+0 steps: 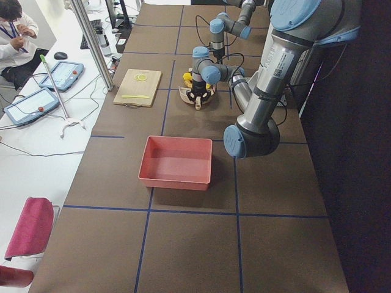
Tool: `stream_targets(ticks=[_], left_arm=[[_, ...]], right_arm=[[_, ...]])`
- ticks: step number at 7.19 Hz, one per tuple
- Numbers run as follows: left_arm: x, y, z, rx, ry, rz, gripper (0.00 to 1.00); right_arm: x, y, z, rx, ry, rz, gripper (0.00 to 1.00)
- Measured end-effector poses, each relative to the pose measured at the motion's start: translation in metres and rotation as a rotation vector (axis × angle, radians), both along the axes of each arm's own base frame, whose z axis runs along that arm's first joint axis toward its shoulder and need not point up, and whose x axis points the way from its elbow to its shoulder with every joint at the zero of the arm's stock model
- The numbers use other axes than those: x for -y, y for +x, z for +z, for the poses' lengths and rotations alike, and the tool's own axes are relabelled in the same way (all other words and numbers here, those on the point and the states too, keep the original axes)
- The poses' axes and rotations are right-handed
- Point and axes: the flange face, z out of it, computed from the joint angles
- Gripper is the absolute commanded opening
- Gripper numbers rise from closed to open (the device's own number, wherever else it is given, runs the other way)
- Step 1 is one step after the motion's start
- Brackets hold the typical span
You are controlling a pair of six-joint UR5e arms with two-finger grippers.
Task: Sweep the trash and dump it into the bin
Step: 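Sweep the ginger, potato and corn into the dustpan with the right gripper's brush, then lift the dustpan toward the pink bin with left while right withdraws the brush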
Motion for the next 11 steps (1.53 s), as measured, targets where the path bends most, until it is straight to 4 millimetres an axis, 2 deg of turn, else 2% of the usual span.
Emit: stream_targets(ticks=[2,4,7,8,10,11], left_arm=[[0.0,0.02,-0.014,-0.01,-0.032,-0.027,0.08],[0.006,0.044,-0.032,-0.017,-0.062,-0.054,0.09],[0.003,0.053,-0.041,-0.043,-0.062,-0.055,0.09],[0.002,0.051,-0.035,-0.076,-0.056,-0.063,0.09],[-0.003,0.048,-0.008,-0.202,-0.05,-0.104,0.09],[-0.004,0.047,-0.004,-0.241,-0.055,-0.12,0.09]], right_arm=[[0.005,-0.013,-0.017,0.021,0.009,-0.003,0.0],[0.007,-0.019,-0.035,0.051,0.024,-0.008,0.0],[0.007,-0.018,-0.047,0.071,0.031,-0.013,0.0],[0.008,-0.01,-0.051,0.082,0.029,-0.006,0.0],[0.018,0.012,-0.048,0.085,0.02,0.016,0.0],[0.023,0.025,-0.048,0.078,0.011,0.028,0.0]])
